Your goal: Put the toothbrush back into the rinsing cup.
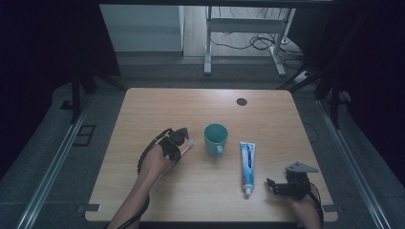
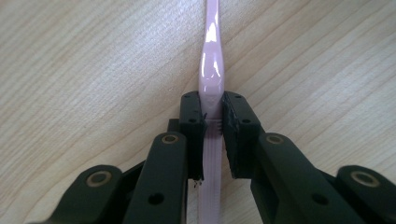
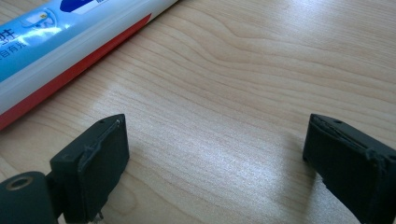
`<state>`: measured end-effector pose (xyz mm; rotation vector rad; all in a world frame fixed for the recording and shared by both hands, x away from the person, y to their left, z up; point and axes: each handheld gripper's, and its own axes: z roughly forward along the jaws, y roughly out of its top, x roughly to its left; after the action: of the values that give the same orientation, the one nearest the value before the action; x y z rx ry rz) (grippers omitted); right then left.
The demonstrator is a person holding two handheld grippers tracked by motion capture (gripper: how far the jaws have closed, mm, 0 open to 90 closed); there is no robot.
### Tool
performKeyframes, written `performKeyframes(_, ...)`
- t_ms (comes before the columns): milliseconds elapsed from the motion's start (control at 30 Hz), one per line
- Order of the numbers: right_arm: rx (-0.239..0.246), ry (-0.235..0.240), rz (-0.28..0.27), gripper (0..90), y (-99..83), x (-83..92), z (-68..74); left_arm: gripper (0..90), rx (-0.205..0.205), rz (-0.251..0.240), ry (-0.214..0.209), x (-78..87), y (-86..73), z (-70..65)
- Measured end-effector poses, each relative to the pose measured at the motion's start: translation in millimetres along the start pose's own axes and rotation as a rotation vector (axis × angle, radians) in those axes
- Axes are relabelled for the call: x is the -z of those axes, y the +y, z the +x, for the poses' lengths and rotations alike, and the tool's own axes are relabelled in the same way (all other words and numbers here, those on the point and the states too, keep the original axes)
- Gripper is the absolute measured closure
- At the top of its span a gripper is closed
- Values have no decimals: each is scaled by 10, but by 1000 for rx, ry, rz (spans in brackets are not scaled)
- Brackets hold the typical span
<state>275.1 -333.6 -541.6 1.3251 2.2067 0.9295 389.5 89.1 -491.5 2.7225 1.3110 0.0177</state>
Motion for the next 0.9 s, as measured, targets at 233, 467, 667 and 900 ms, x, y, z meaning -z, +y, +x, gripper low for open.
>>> performKeyframes(233,0,0,0,66,0,0,0,788,-16,-61,-25,116,-28,15)
performKeyframes(467,0,0,0,66,0,0,0,788,-17,-150,-53,233,-70,10)
performKeyframes(667,0,0,0,66,0,0,0,788,-19,-208,-61,302,-98,2)
performKeyframes(900,0,0,0,66,0,0,0,787,-39,-281,-68,402,-131,0)
